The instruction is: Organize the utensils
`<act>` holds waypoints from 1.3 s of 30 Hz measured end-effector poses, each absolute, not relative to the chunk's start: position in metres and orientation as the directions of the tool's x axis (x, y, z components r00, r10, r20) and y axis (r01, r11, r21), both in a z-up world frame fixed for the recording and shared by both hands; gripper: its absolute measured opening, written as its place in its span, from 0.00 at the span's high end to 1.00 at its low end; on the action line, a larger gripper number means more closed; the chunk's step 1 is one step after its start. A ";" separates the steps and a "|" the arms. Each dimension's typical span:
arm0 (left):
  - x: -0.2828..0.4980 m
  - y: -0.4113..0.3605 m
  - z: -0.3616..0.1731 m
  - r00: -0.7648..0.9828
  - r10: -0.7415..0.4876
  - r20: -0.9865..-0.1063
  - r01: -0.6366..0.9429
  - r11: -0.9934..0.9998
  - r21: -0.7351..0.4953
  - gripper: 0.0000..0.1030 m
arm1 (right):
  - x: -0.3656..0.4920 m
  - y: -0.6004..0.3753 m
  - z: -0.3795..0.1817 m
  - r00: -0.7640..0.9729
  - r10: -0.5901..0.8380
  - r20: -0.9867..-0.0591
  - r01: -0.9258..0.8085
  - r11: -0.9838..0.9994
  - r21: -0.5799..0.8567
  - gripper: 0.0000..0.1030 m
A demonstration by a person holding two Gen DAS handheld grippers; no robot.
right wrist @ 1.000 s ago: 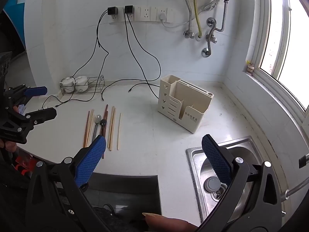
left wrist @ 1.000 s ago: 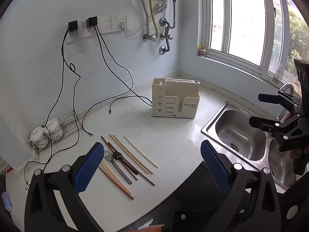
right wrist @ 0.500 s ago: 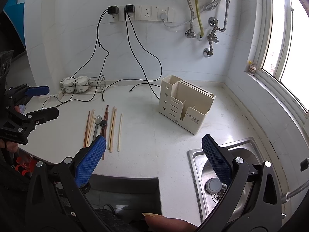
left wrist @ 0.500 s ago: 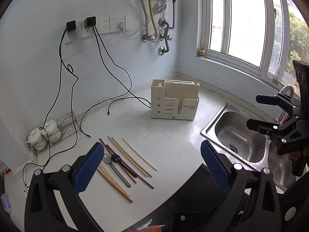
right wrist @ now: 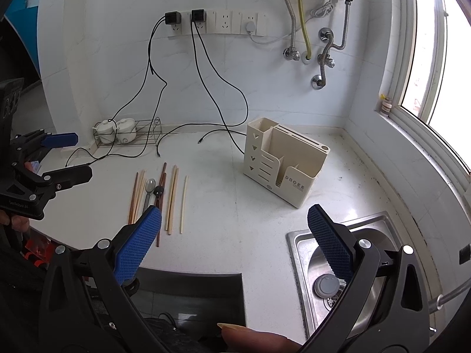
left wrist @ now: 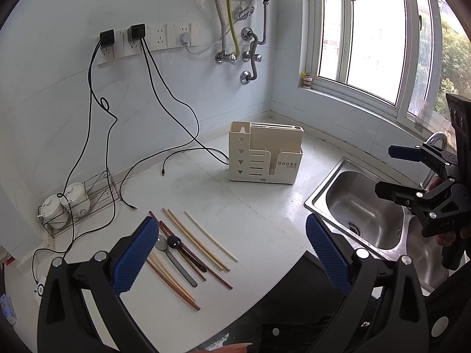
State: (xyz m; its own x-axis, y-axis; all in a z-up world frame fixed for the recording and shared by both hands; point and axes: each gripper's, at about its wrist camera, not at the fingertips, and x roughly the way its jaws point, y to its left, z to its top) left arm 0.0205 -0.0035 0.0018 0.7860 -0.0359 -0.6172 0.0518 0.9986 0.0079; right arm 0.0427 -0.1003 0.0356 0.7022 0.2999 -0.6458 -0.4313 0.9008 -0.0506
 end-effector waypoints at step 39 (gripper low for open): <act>-0.005 0.030 0.007 0.804 -0.102 -0.586 0.114 0.993 -0.016 0.04 | 0.023 -0.053 0.048 0.729 0.279 -0.626 -0.421 0.903 -0.088 0.08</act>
State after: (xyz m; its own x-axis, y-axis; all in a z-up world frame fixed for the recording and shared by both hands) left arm -0.0055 0.0296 0.0066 0.8039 -0.1016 -0.5860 0.1135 0.9934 -0.0165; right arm 0.0234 -0.0528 0.0482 0.7285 0.2791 -0.6256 -0.4212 0.9027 -0.0877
